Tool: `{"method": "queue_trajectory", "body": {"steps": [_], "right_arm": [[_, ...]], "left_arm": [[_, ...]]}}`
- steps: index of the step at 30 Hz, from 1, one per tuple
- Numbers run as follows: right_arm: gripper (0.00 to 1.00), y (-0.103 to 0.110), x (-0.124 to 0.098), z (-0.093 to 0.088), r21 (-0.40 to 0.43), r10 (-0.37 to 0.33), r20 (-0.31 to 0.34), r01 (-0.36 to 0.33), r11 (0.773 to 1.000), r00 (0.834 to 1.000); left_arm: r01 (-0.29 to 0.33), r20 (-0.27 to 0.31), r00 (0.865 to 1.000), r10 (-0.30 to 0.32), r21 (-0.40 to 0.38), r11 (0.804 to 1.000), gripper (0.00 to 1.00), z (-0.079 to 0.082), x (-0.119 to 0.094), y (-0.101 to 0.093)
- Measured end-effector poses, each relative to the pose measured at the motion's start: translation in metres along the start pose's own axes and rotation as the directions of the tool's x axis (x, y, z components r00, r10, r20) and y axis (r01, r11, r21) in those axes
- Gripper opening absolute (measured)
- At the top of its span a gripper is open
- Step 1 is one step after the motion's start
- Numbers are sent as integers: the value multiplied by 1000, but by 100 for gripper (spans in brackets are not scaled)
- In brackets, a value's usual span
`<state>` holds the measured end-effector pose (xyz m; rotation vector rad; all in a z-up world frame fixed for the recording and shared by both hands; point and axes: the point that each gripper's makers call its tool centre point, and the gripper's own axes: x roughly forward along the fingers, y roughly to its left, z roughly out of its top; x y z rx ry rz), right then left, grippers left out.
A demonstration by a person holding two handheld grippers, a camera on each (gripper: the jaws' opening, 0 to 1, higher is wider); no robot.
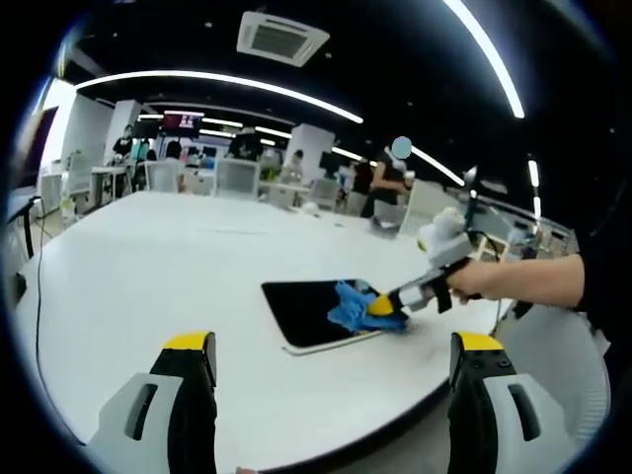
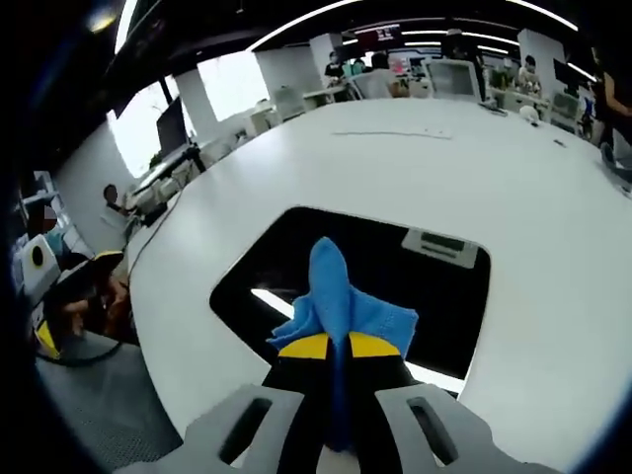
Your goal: Wipe the mirror surface with the cleaning cloth until all visible marks leave the cleaned area.
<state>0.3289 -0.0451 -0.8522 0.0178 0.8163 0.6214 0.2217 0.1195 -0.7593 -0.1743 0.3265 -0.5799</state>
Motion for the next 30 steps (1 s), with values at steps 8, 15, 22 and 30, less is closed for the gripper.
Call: {"method": "queue_trajectory", "body": {"steps": [8,15,22,30], "right_arm": [[0,3,-1,-1,-16,-2,-6,2,1000,1000],[0,9,-5,-7,-14,4,-12,-4,1000,1000],[0,8,-5,-6,-20,-3,-7,3,1000,1000],[0,8,-5,-6,-28,5,-6,-5,1000,1000]], "left_arm": [[2,-2,1000,-2,1,1000,99,0,0,0],[-1,-3,1000,1,7,1000,99,0,0,0],[-7,0,1000,7,8,1000,99,0,-1,1],[-12,7,1000,12,9,1000,99,1,-1,1]]}}
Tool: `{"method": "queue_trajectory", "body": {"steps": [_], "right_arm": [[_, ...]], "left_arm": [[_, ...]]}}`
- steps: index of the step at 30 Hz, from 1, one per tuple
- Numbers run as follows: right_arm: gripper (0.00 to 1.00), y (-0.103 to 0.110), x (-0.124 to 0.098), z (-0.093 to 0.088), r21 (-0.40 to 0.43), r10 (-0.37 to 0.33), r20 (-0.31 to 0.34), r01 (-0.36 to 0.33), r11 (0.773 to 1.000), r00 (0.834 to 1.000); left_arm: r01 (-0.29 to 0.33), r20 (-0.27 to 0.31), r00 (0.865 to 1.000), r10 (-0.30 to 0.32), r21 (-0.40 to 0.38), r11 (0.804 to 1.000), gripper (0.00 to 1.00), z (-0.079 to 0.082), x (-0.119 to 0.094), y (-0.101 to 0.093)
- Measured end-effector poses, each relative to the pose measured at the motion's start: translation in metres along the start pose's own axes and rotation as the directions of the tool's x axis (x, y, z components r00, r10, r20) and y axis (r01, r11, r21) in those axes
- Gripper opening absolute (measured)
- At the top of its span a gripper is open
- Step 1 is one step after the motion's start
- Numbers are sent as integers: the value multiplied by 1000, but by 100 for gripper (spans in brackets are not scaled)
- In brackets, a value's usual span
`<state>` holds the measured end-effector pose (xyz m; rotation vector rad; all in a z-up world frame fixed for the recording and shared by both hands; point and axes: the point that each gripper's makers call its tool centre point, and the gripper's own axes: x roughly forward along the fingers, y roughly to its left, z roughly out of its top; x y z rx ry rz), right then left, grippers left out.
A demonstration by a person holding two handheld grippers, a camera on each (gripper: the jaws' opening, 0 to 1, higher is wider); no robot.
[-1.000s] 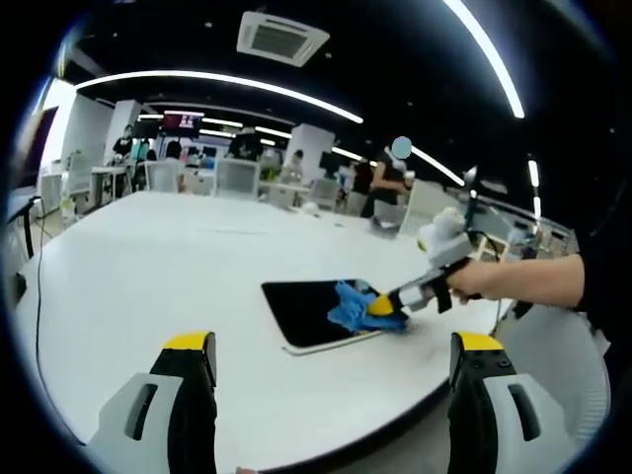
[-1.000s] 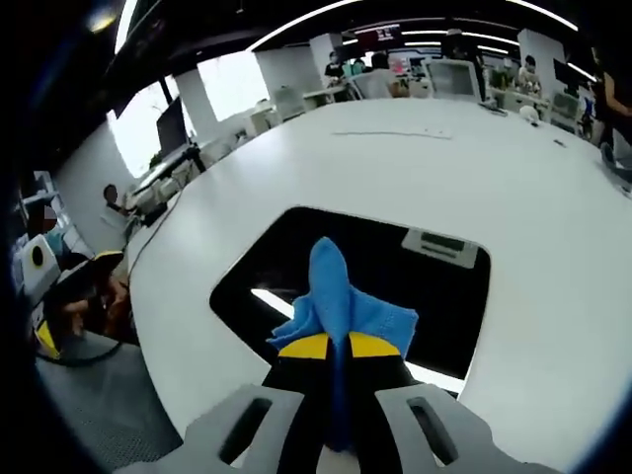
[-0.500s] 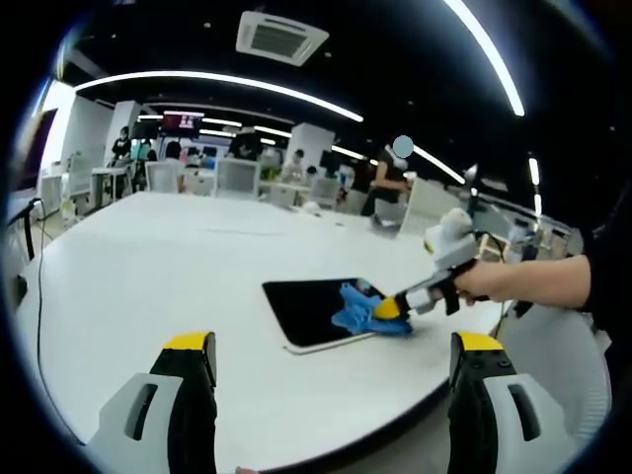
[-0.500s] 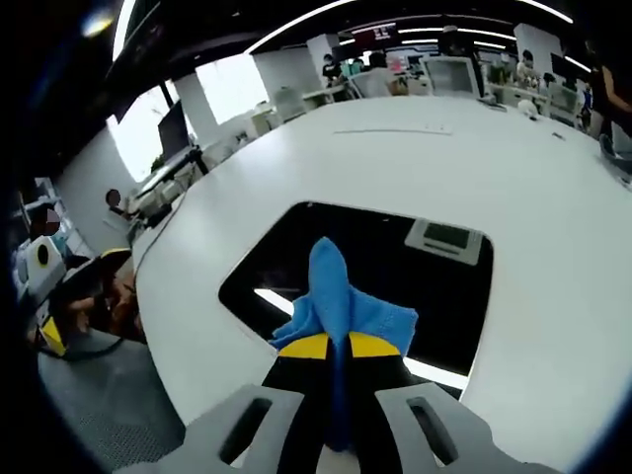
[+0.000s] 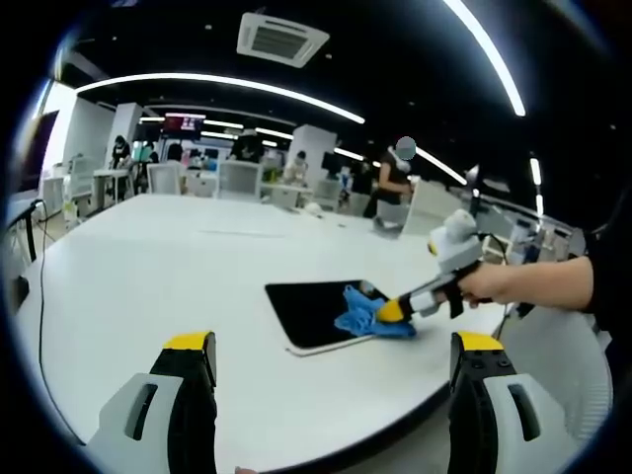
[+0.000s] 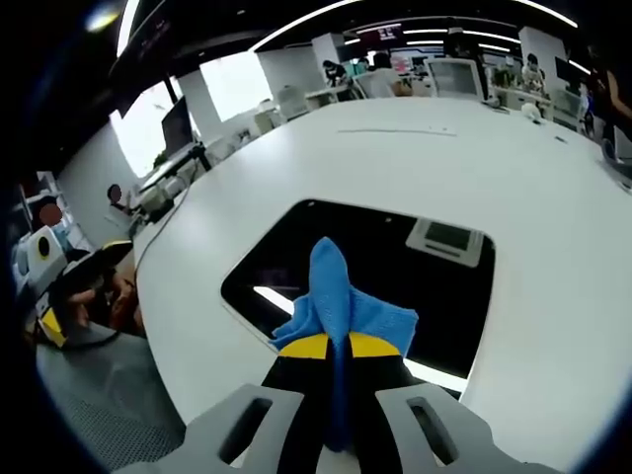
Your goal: Wipe the mirror surface with the cleaning cloth until all visible marks leave the cleaned area.
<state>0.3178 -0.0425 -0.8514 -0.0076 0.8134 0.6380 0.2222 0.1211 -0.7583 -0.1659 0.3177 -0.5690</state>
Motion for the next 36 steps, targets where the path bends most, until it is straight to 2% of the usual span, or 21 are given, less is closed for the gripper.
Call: {"method": "queue_trajectory", "body": {"steps": [6,10,21,29,36], "right_arm": [[0,0,0,0,-4,-6,6,6,1000,1000],[0,-1,-1,0,33,1,29,-2,999,1000],[0,-1,0,0,-32,-18,7,18,999,1000],[0,-2,1,0,-60,-11,11,12,998,1000],[0,-8,-2,-1,-47,-20,18,21,999,1000]], "left_arm": [[1,0,1000,-1,-1,1000,99,0,0,0],[0,-5,1000,0,-1,1000,99,-1,0,0],[0,3,1000,0,-6,1000,99,0,1,0],[13,-13,1000,-13,-1,1000,99,-2,2,-2],[6,-26,1000,-6,-1,1000,99,-5,1,-1]]}}
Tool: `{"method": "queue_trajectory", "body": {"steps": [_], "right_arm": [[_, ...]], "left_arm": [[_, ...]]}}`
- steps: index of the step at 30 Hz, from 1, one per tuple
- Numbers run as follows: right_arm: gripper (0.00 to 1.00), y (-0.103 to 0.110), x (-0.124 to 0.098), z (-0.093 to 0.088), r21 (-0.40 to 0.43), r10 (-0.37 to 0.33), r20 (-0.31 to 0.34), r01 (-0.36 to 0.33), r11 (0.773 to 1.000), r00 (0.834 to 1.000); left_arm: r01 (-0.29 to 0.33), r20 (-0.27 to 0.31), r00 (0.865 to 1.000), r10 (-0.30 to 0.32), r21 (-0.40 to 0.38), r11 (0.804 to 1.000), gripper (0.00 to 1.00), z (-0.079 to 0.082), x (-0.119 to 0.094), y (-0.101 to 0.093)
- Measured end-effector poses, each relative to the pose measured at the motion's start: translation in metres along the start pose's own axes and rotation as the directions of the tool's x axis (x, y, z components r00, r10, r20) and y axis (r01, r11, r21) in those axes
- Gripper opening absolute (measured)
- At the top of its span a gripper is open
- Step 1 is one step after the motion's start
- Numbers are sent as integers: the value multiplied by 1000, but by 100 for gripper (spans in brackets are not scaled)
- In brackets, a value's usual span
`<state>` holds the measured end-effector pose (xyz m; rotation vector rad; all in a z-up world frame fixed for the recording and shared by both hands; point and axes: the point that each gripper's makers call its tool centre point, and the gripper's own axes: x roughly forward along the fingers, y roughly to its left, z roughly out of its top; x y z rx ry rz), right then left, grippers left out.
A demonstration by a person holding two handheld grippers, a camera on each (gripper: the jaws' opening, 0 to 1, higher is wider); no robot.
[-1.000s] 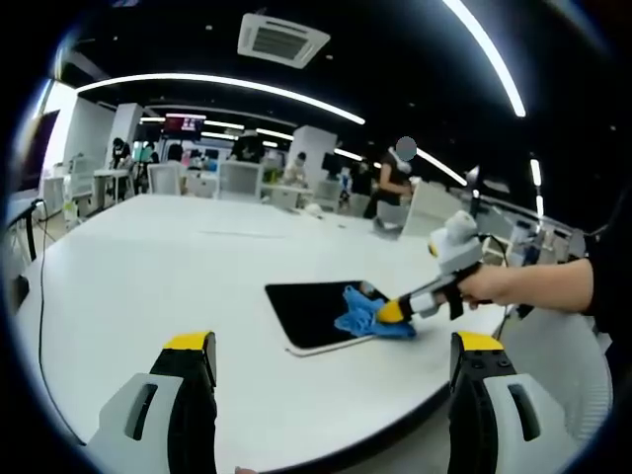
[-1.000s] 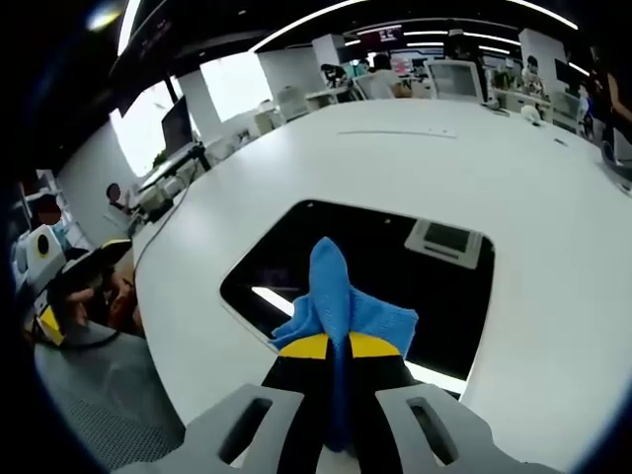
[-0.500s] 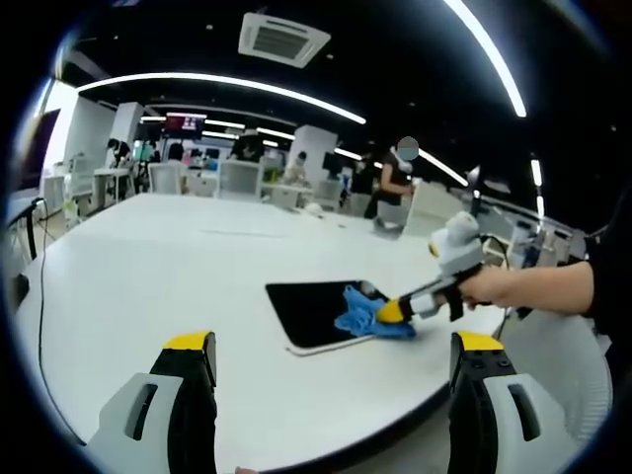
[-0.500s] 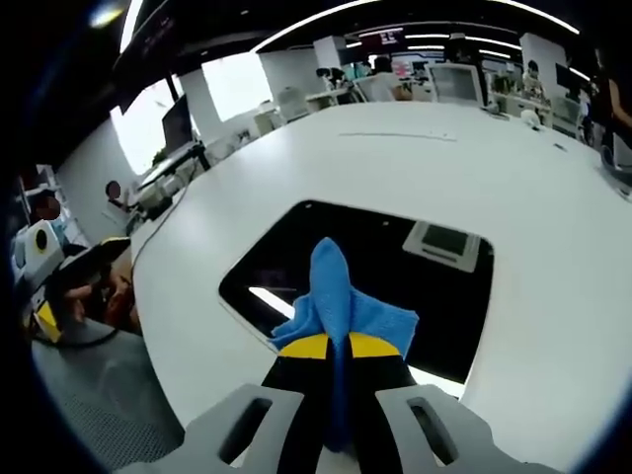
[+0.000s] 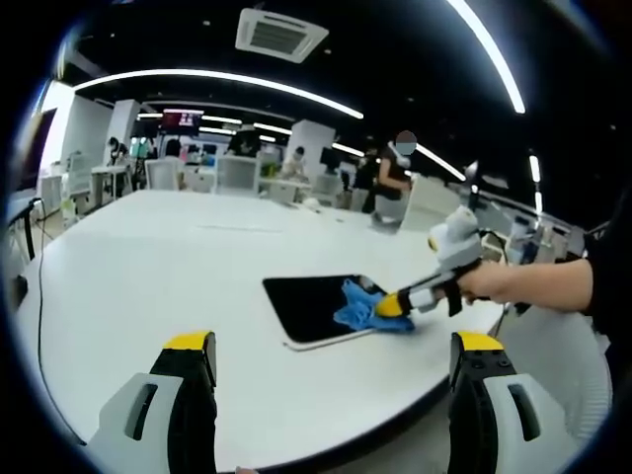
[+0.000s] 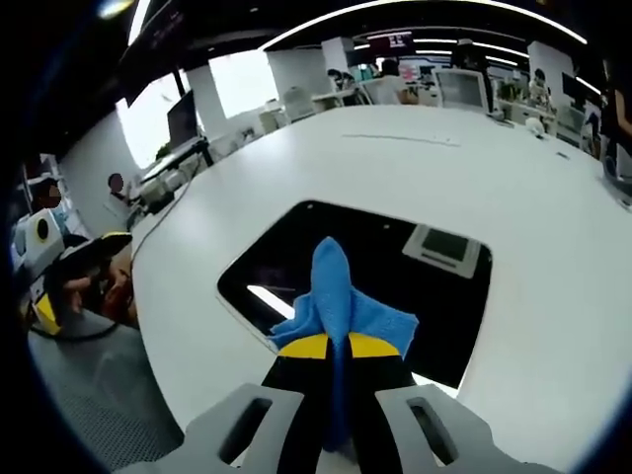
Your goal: Wipe the mirror surface with the cleaning cloth until all visible marks leave the cleaned area.
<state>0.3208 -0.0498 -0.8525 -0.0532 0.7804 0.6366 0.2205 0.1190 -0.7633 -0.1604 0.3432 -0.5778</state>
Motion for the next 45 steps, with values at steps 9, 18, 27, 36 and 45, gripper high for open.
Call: {"method": "queue_trajectory", "body": {"steps": [9,18,27,36,45], "right_arm": [[0,-19,-12,-6,53,-43,-4,43,998,999],[0,-25,-17,-9,40,-76,-17,77,996,997],[0,-29,-14,-5,44,-92,-38,94,995,995],[0,-38,-6,5,38,-102,-53,104,994,993],[0,-38,-3,16,47,-107,-51,109,993,993]], "left_arm": [[1,-17,1000,-1,0,1000,98,-3,0,-1],[16,-24,1000,-16,-2,1000,98,-5,0,-4],[6,-17,1000,-6,-6,1000,98,-3,1,0],[-2,-5,1000,2,-11,1000,98,-1,0,2],[-1,-4,1000,1,-15,1000,97,-1,1,2]]}}
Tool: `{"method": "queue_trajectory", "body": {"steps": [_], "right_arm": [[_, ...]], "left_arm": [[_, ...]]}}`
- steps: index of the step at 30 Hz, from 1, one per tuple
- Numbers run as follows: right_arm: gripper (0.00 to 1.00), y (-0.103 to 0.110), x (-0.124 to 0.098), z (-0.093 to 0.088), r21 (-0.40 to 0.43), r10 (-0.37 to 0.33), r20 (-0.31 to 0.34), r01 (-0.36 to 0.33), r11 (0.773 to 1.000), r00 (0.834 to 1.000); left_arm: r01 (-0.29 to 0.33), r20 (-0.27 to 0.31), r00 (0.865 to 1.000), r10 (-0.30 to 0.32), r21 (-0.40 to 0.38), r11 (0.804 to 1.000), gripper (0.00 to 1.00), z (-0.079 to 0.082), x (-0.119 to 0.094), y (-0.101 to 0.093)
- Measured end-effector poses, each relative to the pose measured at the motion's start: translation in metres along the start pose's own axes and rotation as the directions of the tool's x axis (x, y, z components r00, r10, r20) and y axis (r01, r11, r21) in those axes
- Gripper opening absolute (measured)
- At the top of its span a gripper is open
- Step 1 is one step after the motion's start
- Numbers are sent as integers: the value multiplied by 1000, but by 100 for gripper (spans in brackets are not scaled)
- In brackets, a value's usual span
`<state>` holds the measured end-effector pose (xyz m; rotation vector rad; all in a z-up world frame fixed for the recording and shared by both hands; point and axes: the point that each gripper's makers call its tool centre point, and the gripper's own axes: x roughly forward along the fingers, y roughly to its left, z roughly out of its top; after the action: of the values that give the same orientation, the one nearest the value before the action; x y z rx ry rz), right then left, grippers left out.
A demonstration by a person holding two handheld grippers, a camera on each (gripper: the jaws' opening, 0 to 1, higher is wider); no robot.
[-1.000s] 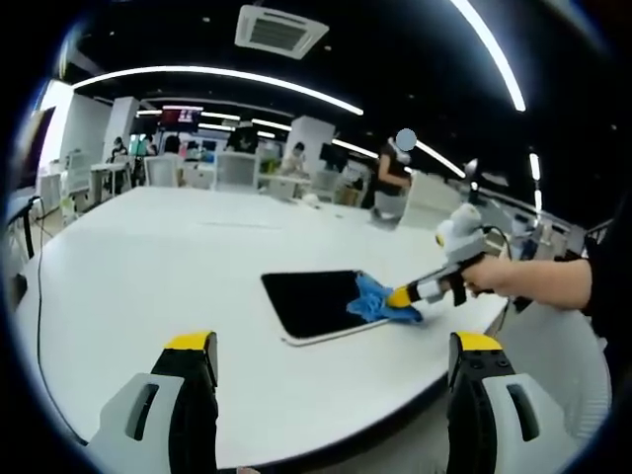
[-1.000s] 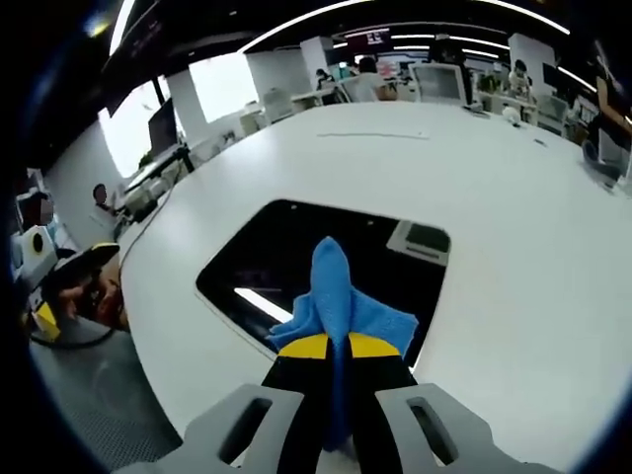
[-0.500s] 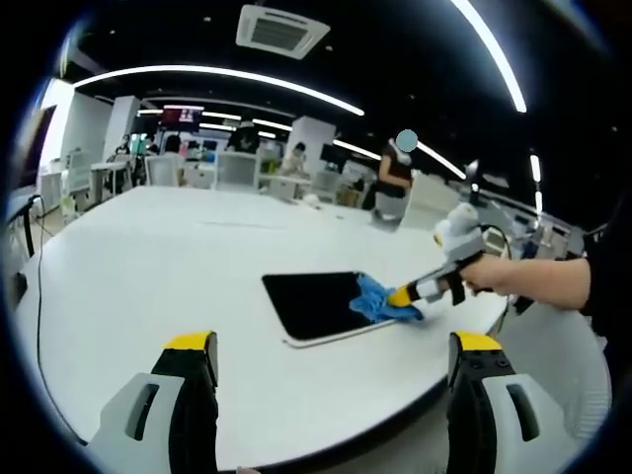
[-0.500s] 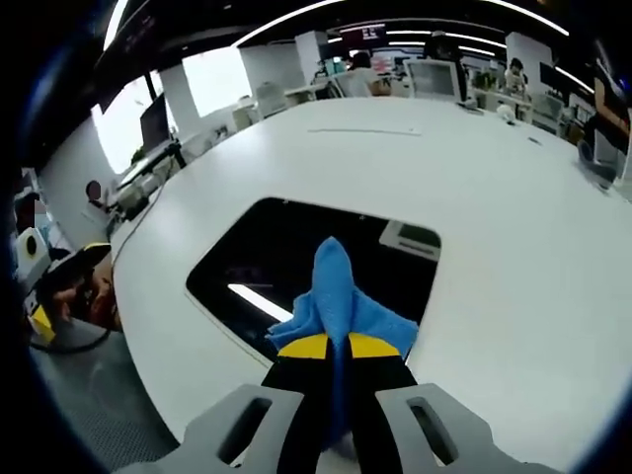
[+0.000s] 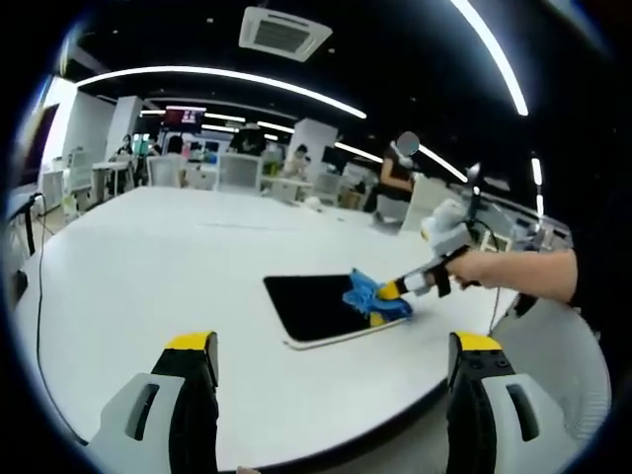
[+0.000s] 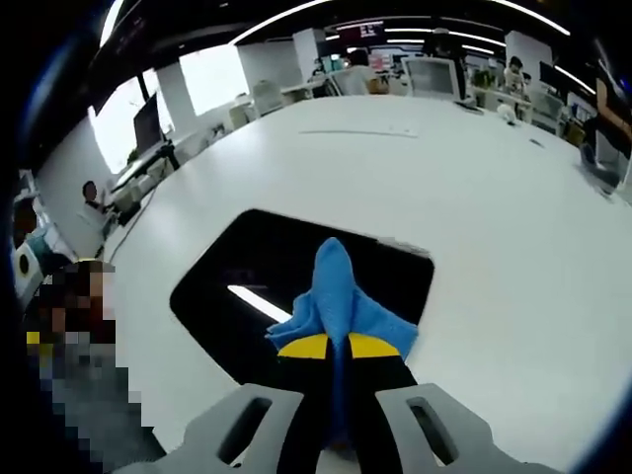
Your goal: Wipe the mirror surface with the cleaning cloth until all visible marks leave the cleaned area.
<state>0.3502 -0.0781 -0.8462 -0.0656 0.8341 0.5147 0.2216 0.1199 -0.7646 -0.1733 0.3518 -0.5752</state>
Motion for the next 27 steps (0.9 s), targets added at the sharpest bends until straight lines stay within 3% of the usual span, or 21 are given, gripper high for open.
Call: {"method": "queue_trajectory", "body": {"steps": [10,27], "right_arm": [[0,-28,25,22,-2,-10,-3,10,1000,1000],[0,-52,47,47,21,-24,28,23,1000,999]], "left_arm": [[4,-1,1000,-4,1,1000,97,1,1,-1],[11,-8,1000,-11,10,1000,97,0,3,-2]]}}
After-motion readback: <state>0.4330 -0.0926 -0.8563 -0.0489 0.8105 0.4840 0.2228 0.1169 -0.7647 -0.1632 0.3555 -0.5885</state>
